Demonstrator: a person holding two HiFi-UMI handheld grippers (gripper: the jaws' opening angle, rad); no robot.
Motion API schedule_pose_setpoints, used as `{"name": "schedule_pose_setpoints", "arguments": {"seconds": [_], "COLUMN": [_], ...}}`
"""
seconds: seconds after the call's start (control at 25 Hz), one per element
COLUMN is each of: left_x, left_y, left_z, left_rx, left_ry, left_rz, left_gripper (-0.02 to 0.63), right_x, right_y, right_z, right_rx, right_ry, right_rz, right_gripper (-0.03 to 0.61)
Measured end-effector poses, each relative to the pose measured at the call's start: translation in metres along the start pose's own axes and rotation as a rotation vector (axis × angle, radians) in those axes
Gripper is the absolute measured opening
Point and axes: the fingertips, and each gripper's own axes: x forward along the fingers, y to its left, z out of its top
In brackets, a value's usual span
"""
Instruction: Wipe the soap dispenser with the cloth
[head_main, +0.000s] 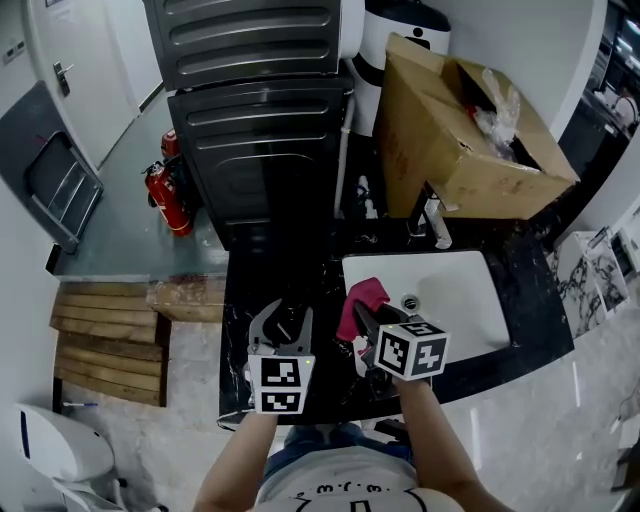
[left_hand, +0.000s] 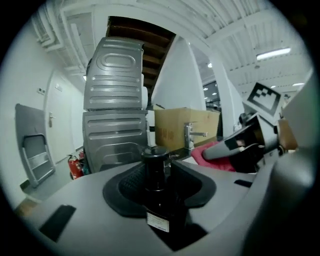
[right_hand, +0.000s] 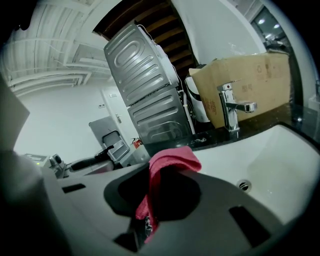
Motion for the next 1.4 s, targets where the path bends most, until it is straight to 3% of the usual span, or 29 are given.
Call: {"name": "schedule_pose_setpoints", "arguments": {"seconds": [0.08,0.16,0.24,0.44,0.56,0.72,0.88,1.0,1.12,1.4], "left_x": [0.003,0.004,0.003,-0.010,-0.025,-0.041,-0.047,-0.050,-0.051,-0.051], "left_y": [0.004,0.006,0.005,0.009,0.029,0.053,0.062,0.066,0.067,0.066], "left_z": [0.000,0.001,0.002,0.003,0.001,-0.008,-0.014,-0.018,-0.020,-0.019], "left_rx": [0.004,-0.027,-0.073,-0.172,-0.287,-0.366,-0.390,-0.406,-0.420,-0.412], "left_ry": [0.017,0.025,0.000,-0.148,-0.219,-0.242,-0.242,-0.241,-0.241,-0.239], "left_rz": [0.086,0.102,0.034,-0.226,-0.291,-0.259,-0.238,-0.229,-0.225,-0.240], "left_gripper": [0.125,0.103,0.103,0.103,0.103,0.101,0.100,0.100,0.100,0.099], "right_x": [-0.001,-0.001,0.000,0.006,0.011,0.017,0.025,0.032,0.040,0.055], "right_y": [-0.001,0.000,0.002,0.013,0.023,0.049,0.094,0.120,0.119,0.076], "right_z": [-0.001,-0.003,-0.003,-0.002,-0.005,-0.012,-0.011,-0.014,-0.027,-0.050], "right_rx": [0.000,-0.003,-0.006,-0.024,-0.037,-0.066,-0.112,-0.190,-0.263,-0.244], "right_ry": [0.002,0.005,0.009,0.015,0.027,0.048,0.044,0.063,0.124,0.231], "right_rz": [-0.001,0.003,0.011,0.051,0.082,0.173,0.322,0.385,0.356,0.254], "right_gripper": [0.049,0.049,0.049,0.049,0.049,0.049,0.049,0.049,0.049,0.049]}}
